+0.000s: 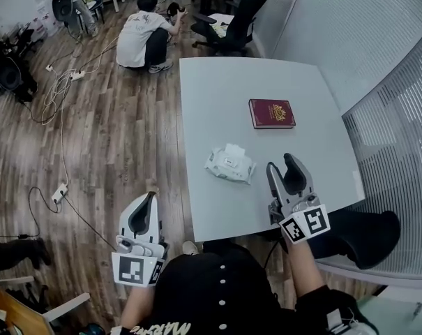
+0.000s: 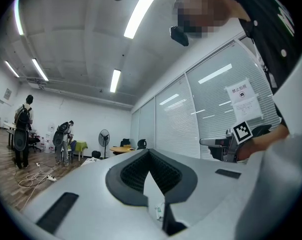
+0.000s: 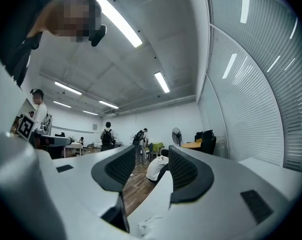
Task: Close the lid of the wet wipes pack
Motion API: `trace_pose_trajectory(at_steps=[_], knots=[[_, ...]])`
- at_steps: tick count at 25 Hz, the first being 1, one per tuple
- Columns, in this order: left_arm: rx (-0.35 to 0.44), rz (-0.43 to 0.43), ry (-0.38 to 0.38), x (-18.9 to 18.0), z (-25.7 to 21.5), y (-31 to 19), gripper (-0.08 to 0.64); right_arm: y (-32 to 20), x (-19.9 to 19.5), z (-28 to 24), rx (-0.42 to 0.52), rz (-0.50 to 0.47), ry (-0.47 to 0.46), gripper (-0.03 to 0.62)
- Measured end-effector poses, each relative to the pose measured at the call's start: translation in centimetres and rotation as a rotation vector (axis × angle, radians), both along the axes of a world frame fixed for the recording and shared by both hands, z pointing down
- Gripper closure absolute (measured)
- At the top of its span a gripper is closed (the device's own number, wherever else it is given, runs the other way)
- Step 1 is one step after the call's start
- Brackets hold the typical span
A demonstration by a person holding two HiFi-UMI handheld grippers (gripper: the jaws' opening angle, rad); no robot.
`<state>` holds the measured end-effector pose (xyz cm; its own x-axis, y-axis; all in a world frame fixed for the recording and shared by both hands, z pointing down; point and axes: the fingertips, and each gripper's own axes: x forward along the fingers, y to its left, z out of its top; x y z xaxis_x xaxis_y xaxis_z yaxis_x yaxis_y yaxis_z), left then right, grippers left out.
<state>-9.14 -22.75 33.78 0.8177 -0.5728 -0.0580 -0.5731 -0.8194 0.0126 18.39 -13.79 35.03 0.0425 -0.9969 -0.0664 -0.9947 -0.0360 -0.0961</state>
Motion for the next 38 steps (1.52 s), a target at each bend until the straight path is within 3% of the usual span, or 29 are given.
trace_pose_trajectory(at_steps=[4,7,22,28,38], knots=[[-0.014,0.009,-0.026,1.2,0.4,-0.3,0.557,-1.1,2.0,1.5,-0.026,-0.002,-0.029,0.387],[-0.036,0.021,-0.037,2.3,0.8,-0.4,0.557,-2.3,3.3,3.9,-0.063,-0.023,-0.113,0.402],[-0.160,0.094,-0.119,7.1,4.8,0.3,0.557,-8.7,6.5,20.5,-0.404,-0.082,-0.365,0.396],[-0.216,0.100,-0.159,7.9,6.6,0.8,0.557,-10.6,7.2,26.3,-0.566,-0.113,-0.373,0.383],[-0.243,0.050,-0.219,7.9,8.2,-0.5,0.557,-12.2,9.3,33.6,-0.779,-0.204,-0.482,0.383]])
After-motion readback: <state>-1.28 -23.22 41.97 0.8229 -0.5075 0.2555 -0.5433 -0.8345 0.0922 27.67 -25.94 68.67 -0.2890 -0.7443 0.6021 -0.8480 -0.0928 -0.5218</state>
